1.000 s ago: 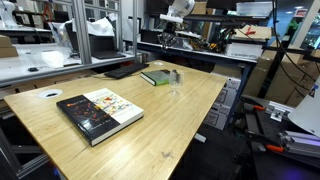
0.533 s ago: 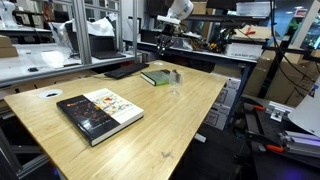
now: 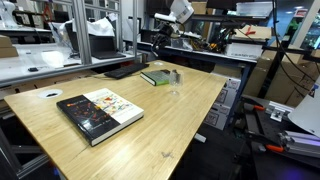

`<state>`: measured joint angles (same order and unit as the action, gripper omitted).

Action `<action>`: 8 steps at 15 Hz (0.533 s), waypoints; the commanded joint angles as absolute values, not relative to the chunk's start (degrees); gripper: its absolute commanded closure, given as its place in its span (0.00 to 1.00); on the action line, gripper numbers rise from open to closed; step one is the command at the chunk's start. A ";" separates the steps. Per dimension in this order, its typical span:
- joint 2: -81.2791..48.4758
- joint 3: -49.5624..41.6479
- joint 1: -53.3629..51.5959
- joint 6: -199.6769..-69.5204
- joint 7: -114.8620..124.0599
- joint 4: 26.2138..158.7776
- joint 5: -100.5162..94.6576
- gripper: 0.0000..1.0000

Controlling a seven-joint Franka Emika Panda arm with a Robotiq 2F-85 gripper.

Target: Put the pen on the book in the glass

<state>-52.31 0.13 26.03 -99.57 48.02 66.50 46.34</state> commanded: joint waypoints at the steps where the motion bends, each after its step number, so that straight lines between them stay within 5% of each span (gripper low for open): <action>1: -44.10 0.48 26.46 -103.85 45.76 80.17 50.31 0.97; 8: -31.95 -6.57 24.59 -103.96 33.85 100.90 60.92 0.97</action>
